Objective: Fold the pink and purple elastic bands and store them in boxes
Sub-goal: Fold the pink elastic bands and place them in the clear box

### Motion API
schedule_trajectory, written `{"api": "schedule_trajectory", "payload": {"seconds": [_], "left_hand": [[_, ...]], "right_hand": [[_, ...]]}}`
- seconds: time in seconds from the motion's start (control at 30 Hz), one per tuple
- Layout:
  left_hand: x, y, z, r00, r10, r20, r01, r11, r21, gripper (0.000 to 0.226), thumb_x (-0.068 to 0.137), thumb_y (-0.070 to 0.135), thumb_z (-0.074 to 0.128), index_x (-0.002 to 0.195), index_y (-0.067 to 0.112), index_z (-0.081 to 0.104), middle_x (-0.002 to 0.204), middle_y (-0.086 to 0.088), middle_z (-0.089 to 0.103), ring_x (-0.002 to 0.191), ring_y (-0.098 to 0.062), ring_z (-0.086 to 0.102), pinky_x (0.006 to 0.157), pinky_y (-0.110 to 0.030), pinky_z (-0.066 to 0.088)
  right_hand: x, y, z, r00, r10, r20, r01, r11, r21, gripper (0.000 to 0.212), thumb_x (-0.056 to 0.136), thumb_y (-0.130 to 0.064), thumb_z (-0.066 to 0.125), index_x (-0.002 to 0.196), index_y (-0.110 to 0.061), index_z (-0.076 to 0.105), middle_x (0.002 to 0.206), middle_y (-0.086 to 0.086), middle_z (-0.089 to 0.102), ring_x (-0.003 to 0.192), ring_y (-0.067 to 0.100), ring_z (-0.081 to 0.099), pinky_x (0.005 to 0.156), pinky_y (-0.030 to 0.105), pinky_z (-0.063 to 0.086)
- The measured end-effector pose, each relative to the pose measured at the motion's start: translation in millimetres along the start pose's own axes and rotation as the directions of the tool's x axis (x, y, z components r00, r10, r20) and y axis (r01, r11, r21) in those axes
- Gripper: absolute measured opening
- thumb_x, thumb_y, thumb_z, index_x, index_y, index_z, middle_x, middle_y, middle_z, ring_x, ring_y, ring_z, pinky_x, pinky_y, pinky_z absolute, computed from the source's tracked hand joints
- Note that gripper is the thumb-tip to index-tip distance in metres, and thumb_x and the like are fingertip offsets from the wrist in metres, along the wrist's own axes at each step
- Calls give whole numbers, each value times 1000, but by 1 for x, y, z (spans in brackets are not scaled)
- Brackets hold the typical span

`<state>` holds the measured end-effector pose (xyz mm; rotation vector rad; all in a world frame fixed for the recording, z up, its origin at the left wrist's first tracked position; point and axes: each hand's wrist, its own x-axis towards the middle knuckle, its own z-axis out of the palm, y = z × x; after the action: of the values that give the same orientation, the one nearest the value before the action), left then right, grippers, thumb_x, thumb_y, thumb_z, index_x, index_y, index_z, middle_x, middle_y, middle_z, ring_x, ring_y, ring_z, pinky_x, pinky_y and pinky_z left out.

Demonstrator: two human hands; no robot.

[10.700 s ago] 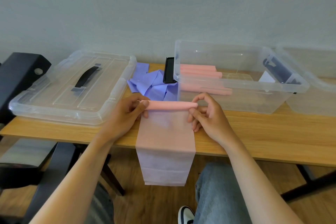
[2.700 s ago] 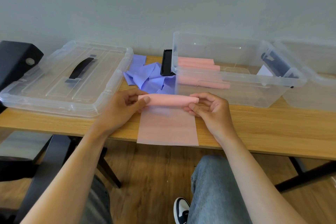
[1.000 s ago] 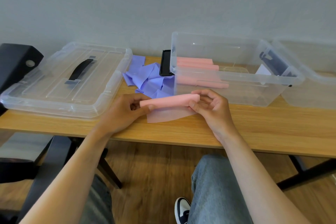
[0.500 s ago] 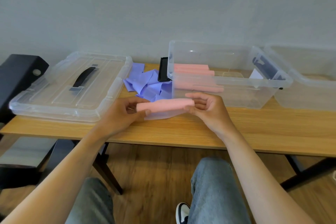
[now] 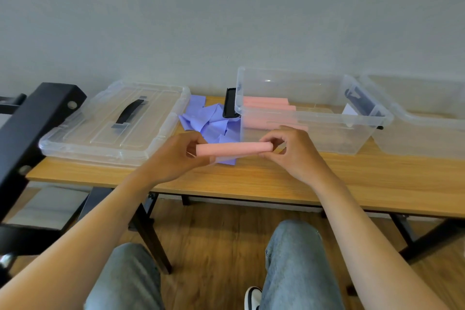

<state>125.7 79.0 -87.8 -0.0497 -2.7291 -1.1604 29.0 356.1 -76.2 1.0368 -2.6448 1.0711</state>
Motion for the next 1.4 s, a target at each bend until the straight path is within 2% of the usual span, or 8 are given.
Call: {"api": "schedule_trajectory", "payload": {"seconds": [0.27, 0.4, 0.5, 0.7, 0.87, 1.07, 1.2, 1.4], "left_hand": [[1, 16, -11, 993, 23, 115, -25, 1000, 11, 21, 92, 25, 76, 111, 31, 68, 94, 11, 70, 84, -7, 66, 77, -24, 51], [2, 35, -15, 971, -49, 232, 36, 998, 58, 25, 103, 44, 54, 119, 28, 65, 100, 6, 66, 84, -13, 70, 82, -26, 51], [3, 47, -18, 972, -33, 233, 20, 998, 60, 30, 108, 42, 41, 107, 23, 64, 89, 8, 60, 80, -10, 68, 80, -24, 44], [18, 66, -31, 974, 60, 219, -71, 996, 45, 23, 105, 39, 54, 114, 22, 66, 108, 1, 66, 86, -12, 71, 86, -33, 55], [37, 84, -41, 967, 123, 221, -156, 978, 138, 7, 98, 33, 67, 106, 33, 67, 100, 14, 67, 89, -4, 62, 78, -20, 46], [69, 107, -49, 965, 170, 198, -218, 942, 254, 11, 92, 27, 76, 100, 25, 69, 98, 7, 72, 89, -4, 64, 71, -6, 43], [99, 114, -52, 958, 171, 228, -237, 923, 303, 17, 86, 31, 79, 93, 37, 65, 94, 10, 71, 88, -10, 65, 76, -20, 49], [158, 115, -38, 946, 174, 272, -282, 855, 434, 10, 93, 39, 69, 95, 29, 68, 85, 11, 67, 86, -18, 62, 75, -32, 47]], "right_hand": [[-2, -12, -21, 993, -40, 110, 46, 997, -58, 20, 86, -21, 81, 95, -28, 64, 95, -14, 66, 89, 6, 61, 82, 32, 55], [1, -16, -31, 985, -24, 170, 29, 999, -22, 22, 88, -17, 78, 99, -28, 62, 92, -10, 70, 81, 8, 63, 75, 28, 53], [4, -15, -40, 971, -8, 237, 12, 1000, -16, 27, 89, -23, 79, 111, -30, 66, 97, -8, 68, 84, 7, 62, 77, 25, 50], [15, -18, -60, 955, -20, 296, 24, 1000, -11, 21, 87, -38, 81, 102, -25, 73, 95, -4, 72, 87, 19, 63, 73, 32, 45], [27, -24, -82, 964, -26, 266, 51, 995, -87, 22, 84, -33, 84, 100, -25, 71, 94, -7, 70, 83, 11, 63, 71, 28, 45], [49, -25, -108, 959, 10, 282, 26, 992, -124, 41, 79, -44, 88, 112, -23, 73, 101, -4, 71, 92, 14, 65, 80, 32, 51], [71, -12, -121, 957, 13, 289, 23, 992, -122, 28, 85, -42, 82, 106, -26, 74, 96, -6, 72, 88, 16, 66, 75, 29, 49], [106, 17, -135, 945, 76, 317, -29, 988, -152, 17, 91, -32, 78, 105, -25, 70, 89, -9, 66, 80, 13, 61, 70, 27, 45]]}}
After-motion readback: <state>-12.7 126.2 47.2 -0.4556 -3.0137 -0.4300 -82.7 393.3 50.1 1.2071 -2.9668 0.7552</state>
